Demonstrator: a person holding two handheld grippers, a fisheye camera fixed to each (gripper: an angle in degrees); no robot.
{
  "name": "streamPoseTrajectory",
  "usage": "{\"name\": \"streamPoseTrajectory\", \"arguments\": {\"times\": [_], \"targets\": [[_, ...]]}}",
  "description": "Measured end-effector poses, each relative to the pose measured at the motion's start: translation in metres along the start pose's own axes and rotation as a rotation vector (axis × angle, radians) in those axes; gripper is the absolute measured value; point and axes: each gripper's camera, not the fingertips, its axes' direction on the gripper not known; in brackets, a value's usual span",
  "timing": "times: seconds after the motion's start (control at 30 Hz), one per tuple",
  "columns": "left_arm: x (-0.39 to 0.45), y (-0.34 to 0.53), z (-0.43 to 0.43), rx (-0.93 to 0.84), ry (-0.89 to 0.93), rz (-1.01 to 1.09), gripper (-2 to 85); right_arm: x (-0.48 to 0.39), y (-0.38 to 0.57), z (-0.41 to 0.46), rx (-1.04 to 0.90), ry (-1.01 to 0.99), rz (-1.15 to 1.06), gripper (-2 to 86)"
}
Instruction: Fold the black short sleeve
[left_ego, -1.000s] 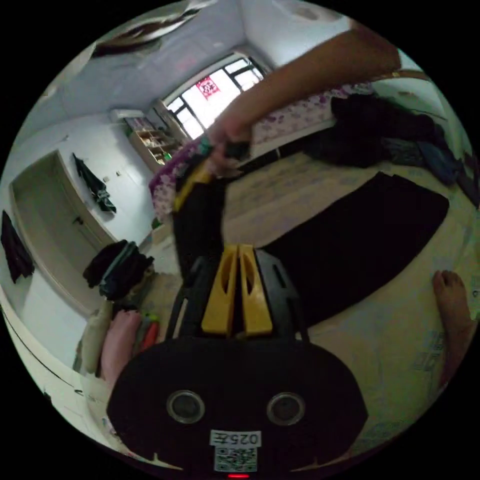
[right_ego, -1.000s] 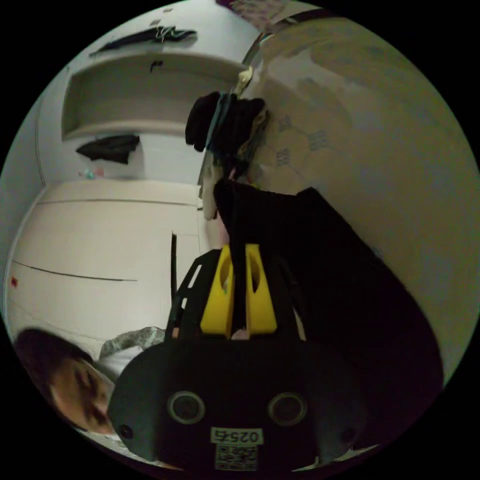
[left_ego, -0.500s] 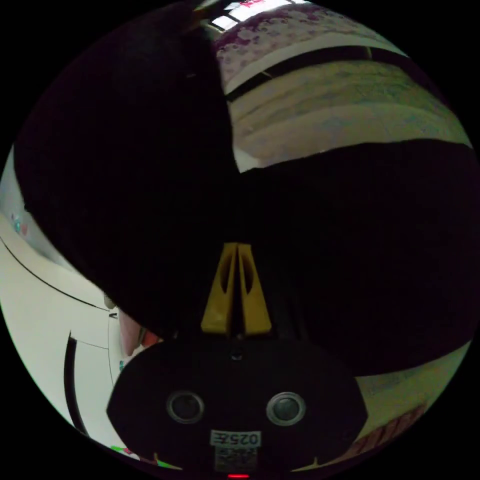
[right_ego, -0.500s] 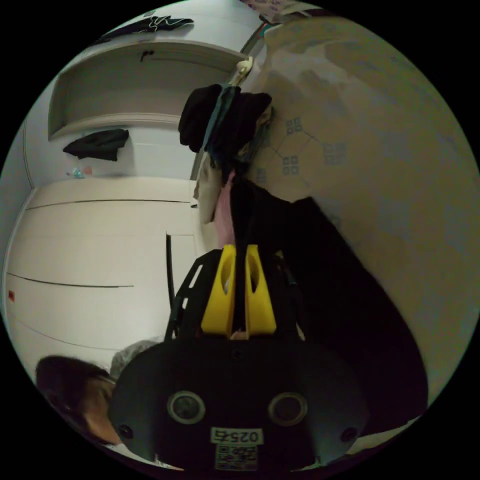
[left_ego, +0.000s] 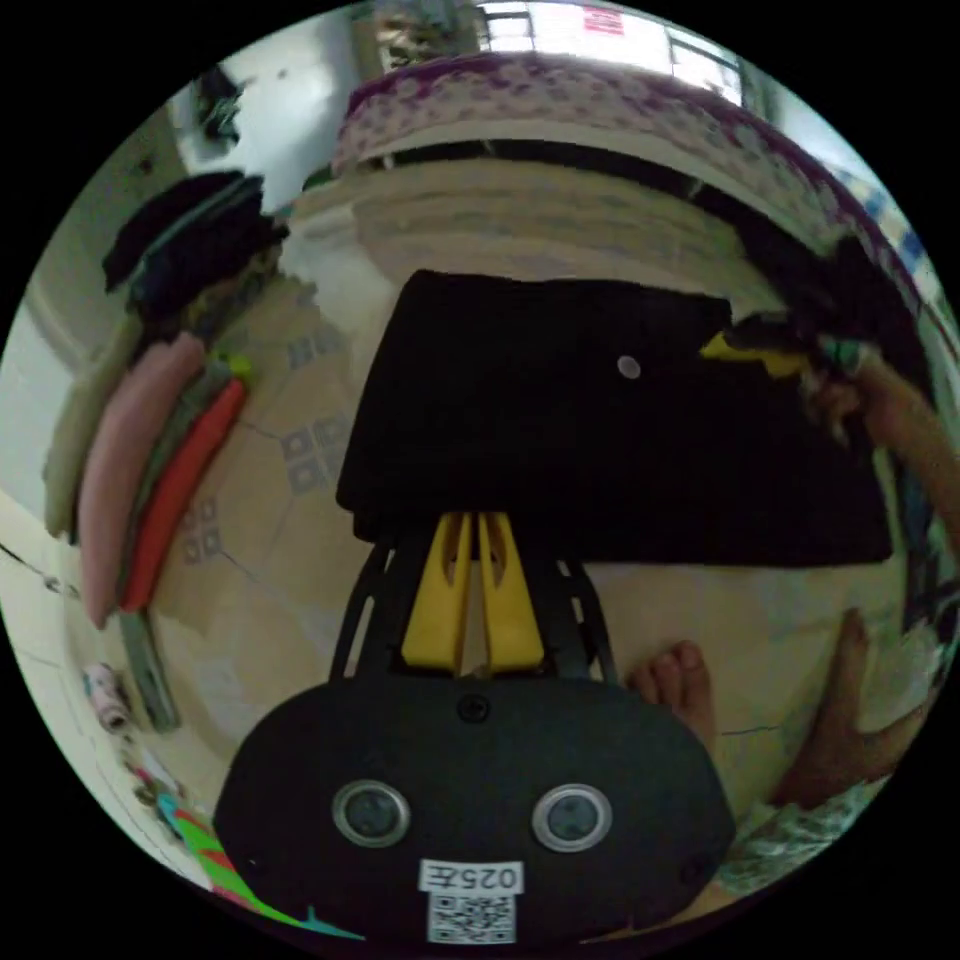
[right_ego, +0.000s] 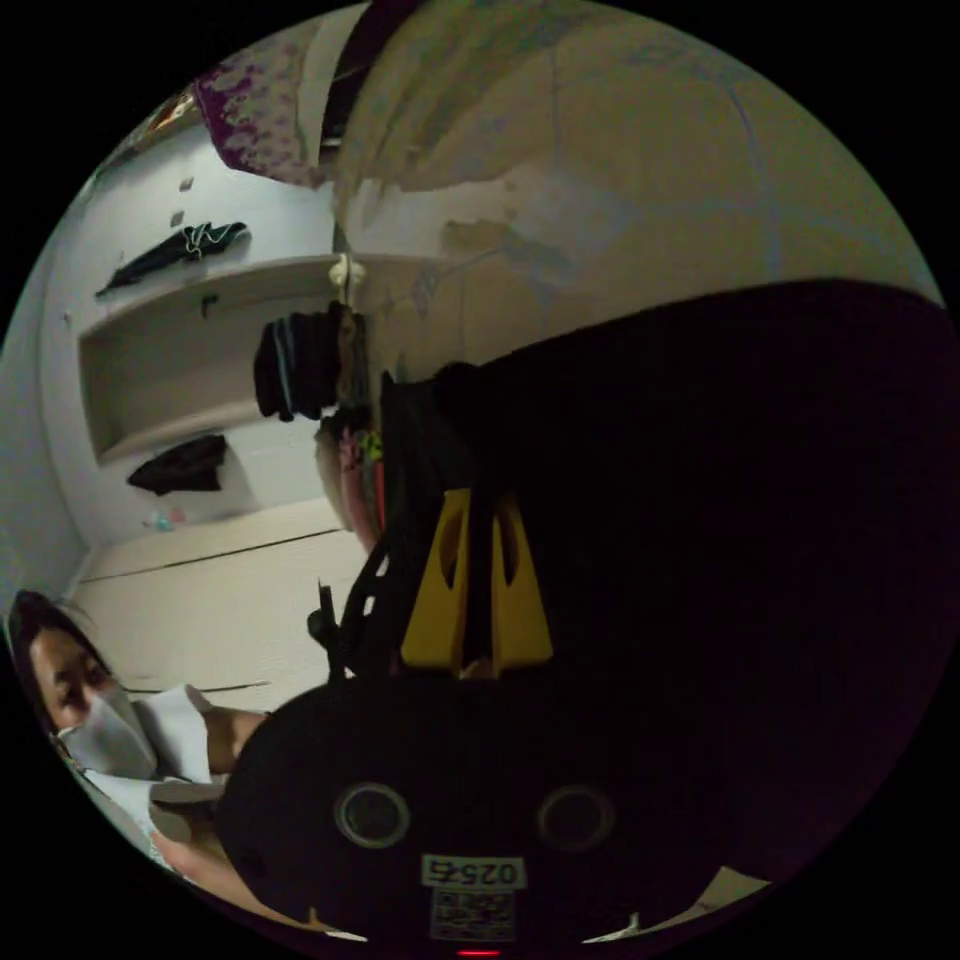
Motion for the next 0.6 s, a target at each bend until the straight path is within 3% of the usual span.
{"name": "streamPoseTrajectory", "arguments": {"times": [0.1,0.2,0.27,0.4,0.53,0.6], "targets": [[-0.036,-0.028,-0.007,-0.034,0.211,-0.107,-0.9,-0.015,0.006,-0.011,-0.015,-0.002,-0.035,0.8],[-0.038,-0.052,-0.027,-0.020,0.196,-0.061,-0.9,-0.042,0.012,-0.028,-0.046,-0.277,-0.030,0.7],[-0.027,-0.069,-0.047,0.004,0.193,0.019,-0.9,-0.079,0.019,-0.050,-0.050,-0.330,-0.103,0.6],[-0.026,-0.104,-0.063,-0.028,0.170,-0.048,-0.8,-0.138,0.051,-0.140,-0.019,-0.232,-0.298,0.4],[-0.052,-0.133,-0.054,-0.154,0.481,-0.253,-0.8,-0.082,0.079,-0.223,0.035,-0.026,-0.228,0.4],[-0.050,-0.148,-0.058,-0.182,0.495,-0.230,-0.8,-0.030,0.087,-0.231,0.015,0.156,-0.140,0.5]]}}
